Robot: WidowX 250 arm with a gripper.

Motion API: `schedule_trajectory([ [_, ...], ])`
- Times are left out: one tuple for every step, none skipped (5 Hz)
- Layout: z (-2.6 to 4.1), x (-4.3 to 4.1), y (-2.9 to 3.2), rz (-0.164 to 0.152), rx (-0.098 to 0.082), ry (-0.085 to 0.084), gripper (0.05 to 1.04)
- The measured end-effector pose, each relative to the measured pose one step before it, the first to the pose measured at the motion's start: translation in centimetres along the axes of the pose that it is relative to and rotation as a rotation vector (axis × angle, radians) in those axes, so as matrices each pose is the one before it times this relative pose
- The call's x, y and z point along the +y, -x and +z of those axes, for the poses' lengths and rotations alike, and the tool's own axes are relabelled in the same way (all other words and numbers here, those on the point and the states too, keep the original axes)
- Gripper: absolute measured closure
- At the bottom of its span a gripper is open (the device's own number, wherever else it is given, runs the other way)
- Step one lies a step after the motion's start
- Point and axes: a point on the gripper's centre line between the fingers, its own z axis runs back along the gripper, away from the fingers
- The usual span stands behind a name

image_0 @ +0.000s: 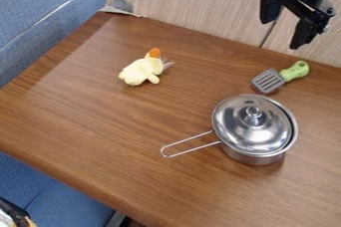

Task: Take the silver lid off the silver pan and put it above the yellow duck

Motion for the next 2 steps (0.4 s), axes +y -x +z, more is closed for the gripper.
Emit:
schedule_trajectory([
  [-1.740,-0.380,0.653,0.0003,0.0473,0.0117,0.083],
  [-0.547,-0.184,1.008,0.0158,0.0284,-0.0054,0.083],
])
